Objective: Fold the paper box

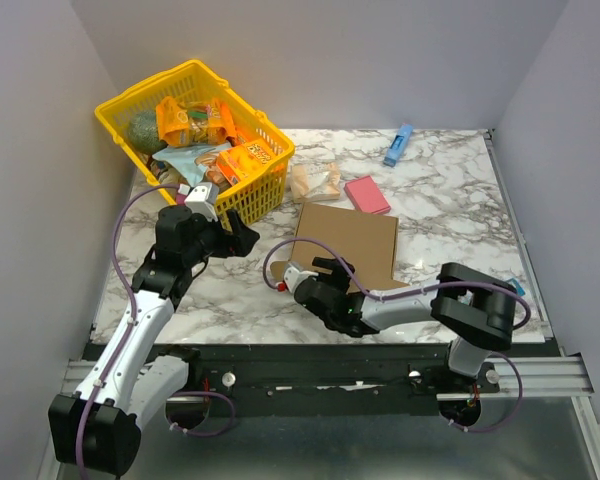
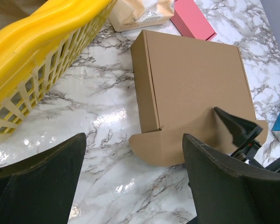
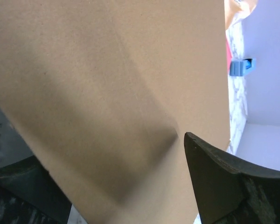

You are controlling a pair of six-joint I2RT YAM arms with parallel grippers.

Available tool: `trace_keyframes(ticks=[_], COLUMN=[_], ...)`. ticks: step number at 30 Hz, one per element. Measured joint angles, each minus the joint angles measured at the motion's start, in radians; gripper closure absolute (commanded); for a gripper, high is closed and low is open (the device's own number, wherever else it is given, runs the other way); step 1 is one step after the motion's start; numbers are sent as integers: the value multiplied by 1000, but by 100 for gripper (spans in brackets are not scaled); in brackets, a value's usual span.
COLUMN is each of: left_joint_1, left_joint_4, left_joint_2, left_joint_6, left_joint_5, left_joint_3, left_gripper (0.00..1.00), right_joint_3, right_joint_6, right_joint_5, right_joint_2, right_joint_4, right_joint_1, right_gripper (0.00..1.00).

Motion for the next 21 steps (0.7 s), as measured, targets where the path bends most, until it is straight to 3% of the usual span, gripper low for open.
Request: trace_keyframes(ticks=[4,8,13,14,21], left_joint_1=[5,6,8,9,11], left_joint_4=[0,0,2,2,13], left_joint_2=[0,0,-1,-2,-23], left_joint_6=[4,7,8,7,-14], left_joint_5=[13,20,30,33,51], left_joint_3=[0,-1,-3,-4,-33], left_gripper=[7,7,7,7,9], right_joint_3=[8,33,49,53,55], right_joint_6=[-58,-114,-150,-149,-68], right_joint_5=[68,135,169,167,54], right_joint_2=[79,134,142,134,-15], right_joint_4=[72,130,147,134,-44], right_joint_1=[0,0,0,0,-4], right_gripper=[40,65,80,88,99])
